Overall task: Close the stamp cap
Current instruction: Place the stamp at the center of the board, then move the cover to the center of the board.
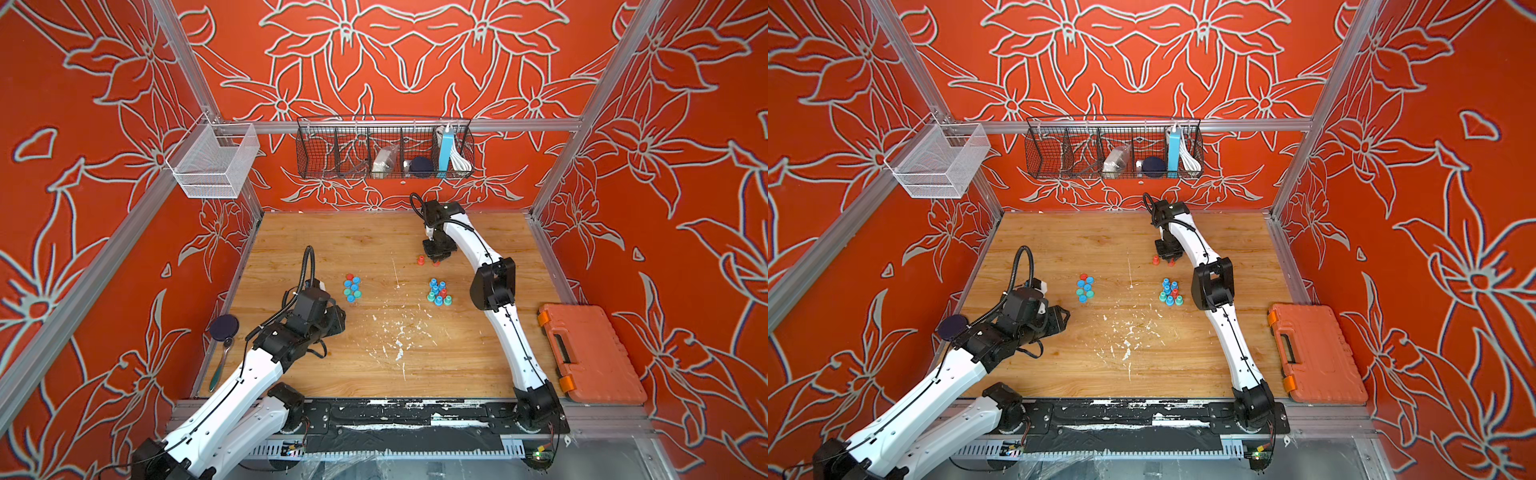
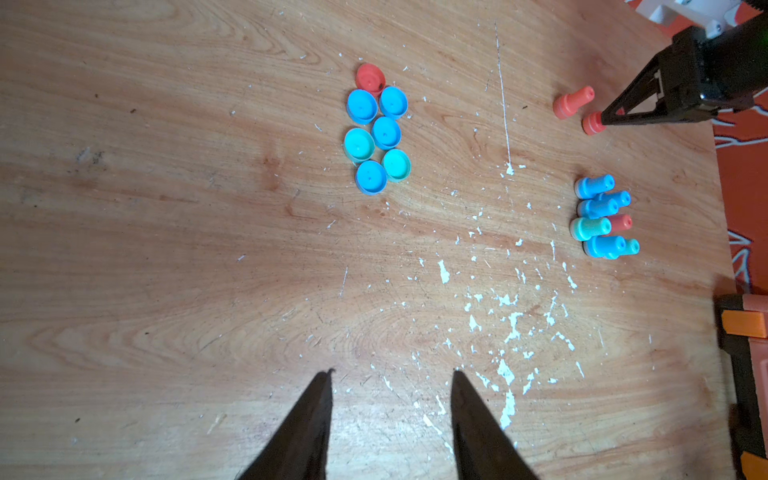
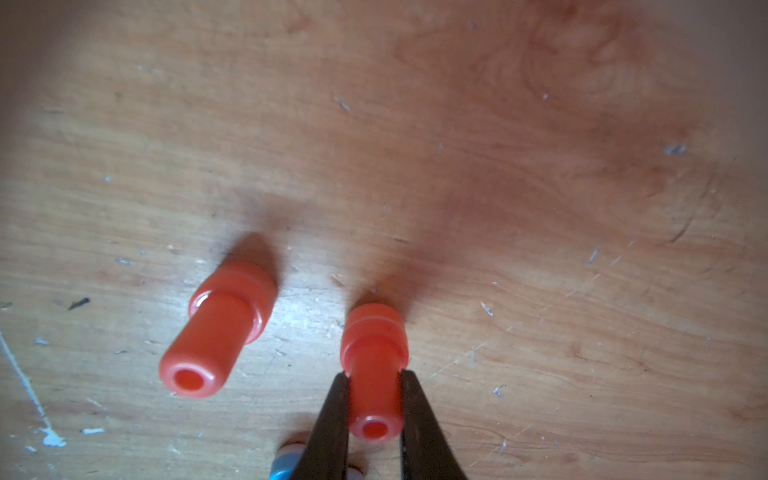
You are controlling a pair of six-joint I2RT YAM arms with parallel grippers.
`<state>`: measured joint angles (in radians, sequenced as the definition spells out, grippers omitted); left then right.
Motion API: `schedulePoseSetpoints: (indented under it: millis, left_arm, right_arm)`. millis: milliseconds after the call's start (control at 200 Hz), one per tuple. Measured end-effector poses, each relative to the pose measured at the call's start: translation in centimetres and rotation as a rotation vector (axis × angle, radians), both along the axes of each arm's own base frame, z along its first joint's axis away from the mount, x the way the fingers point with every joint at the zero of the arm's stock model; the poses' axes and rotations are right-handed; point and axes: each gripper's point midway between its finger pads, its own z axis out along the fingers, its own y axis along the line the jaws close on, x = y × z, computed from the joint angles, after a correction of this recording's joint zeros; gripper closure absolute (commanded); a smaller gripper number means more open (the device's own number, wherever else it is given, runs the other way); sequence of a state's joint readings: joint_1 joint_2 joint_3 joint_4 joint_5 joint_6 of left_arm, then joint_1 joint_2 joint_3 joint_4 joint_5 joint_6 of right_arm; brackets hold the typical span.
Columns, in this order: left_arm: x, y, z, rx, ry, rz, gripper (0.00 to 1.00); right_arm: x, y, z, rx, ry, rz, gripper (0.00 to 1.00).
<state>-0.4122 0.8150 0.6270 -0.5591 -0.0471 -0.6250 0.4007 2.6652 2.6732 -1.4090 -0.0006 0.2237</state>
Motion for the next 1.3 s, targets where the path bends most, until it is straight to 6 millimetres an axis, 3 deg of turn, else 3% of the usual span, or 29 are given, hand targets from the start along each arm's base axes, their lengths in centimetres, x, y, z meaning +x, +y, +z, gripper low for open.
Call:
schedulePoseSetpoints:
  millis: [160, 370, 465, 580, 676, 831, 931, 1001, 1171, 1301]
  left_arm:
    - [0.4, -0.2, 0.3, 0.003, -0.001, -0.003, 0.52]
    - [1.2, -0.6, 1.0, 0.005, -0.008, -0.010, 0.52]
    - [1.9, -0.8, 1.2, 0.010, -0.008, -0.015, 0.52]
    - [3.2, -1.5, 1.2, 0.014, 0.006, -0.021, 0.52]
    - [5.0, -2.3, 0.5, 0.018, 0.051, -0.030, 0.52]
    - [10.4, -4.0, -0.7, 0.033, 0.133, -0.051, 0.55]
    - [14.5, -4.5, -1.7, 0.023, 0.164, -0.050, 0.55]
    - [16.5, -4.4, -2.6, 0.015, 0.180, -0.046, 0.55]
    - [19.6, -3.7, -4.3, 0.025, 0.219, -0.035, 0.55]
    - [21.3, -3.5, -4.7, 0.018, 0.230, -0.029, 0.55]
  right_arm:
    - [0.1, -0.1, 0.0, 0.002, 0.000, -0.006, 0.57]
    - [0.0, -0.2, 0.2, 0.003, -0.001, -0.007, 0.49]
    - [-0.2, -0.2, 1.2, 0.008, -0.008, -0.007, 0.48]
    - [-0.8, -0.5, 4.5, 0.023, -0.042, -0.007, 0.46]
    - [-2.5, -1.2, 8.9, 0.038, -0.088, -0.009, 0.46]
    - [-6.1, -2.9, 15.9, 0.087, -0.209, -0.023, 0.46]
    - [-7.6, -3.5, 18.3, 0.113, -0.259, -0.030, 0.47]
    - [-8.1, -3.6, 18.1, 0.117, -0.260, -0.033, 0.47]
    - [-8.8, -3.6, 14.8, 0.103, -0.183, -0.035, 0.48]
    - [-8.8, -3.4, 14.4, 0.112, -0.177, -0.035, 0.48]
